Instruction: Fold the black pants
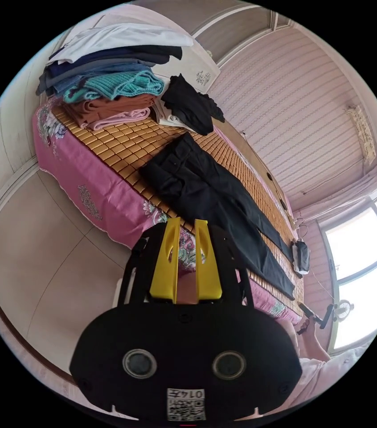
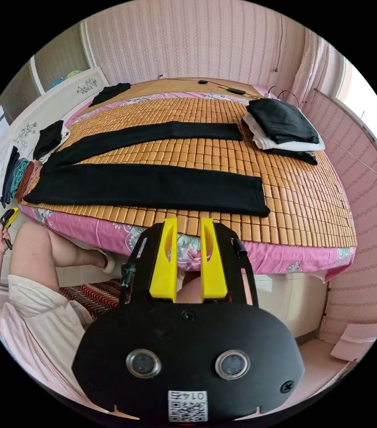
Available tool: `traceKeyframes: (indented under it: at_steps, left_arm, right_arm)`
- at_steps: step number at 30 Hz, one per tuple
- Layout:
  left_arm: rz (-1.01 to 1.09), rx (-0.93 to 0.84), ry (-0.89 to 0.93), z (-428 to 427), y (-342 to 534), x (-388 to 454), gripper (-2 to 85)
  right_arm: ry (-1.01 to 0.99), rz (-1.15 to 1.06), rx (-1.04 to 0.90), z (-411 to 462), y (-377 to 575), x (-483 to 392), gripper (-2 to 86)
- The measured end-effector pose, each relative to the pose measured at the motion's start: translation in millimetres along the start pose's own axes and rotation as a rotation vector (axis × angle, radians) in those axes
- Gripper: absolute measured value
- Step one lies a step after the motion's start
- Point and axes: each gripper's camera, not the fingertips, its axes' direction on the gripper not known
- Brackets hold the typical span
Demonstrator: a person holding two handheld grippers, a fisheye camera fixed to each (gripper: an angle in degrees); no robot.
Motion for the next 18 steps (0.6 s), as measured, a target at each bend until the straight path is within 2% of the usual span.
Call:
traceKeyframes:
  at_steps: [3, 5, 7, 9, 11, 15, 18]
  left_arm:
    - [0.075, 0.004, -0.044, 3.8, -23.2, -2.4, 6.1]
    - [0.087, -0.012, -0.074, 9.1, -36.9, -7.1, 6.4]
    - [0.055, -0.028, -0.069, 16.2, -45.9, -16.6, 7.3]
    - [-0.025, -0.027, -0.013, 25.1, -51.2, -35.3, 8.8]
    - [-0.064, 0.007, 0.019, 28.5, -54.9, -47.1, 9.5]
    - [-0.113, -0.015, 0.052, 49.3, -72.0, -64.9, 9.7]
    - [-0.12, -0.036, 0.077, 59.4, -83.3, -70.1, 9.3]
  right_arm:
    - [-0.024, -0.214, -0.032, 15.1, -35.3, -44.3, 8.2]
    - [-0.017, -0.433, -0.069, 27.6, -68.1, -94.1, 8.2]
    - [-0.06, -0.506, -0.082, 32.2, -90.6, -123.1, 8.3]
    - [-0.161, -0.473, -0.055, 33.2, -108.3, -136.1, 8.5]
    - [-0.238, -0.415, -0.113, 42.8, -122.5, -134.7, 9.7]
    - [-0.11, -0.28, -0.272, 61.7, -125.0, -83.1, 10.7]
    - [-0.05, 0.014, -0.271, 49.1, -117.5, -4.9, 11.0]
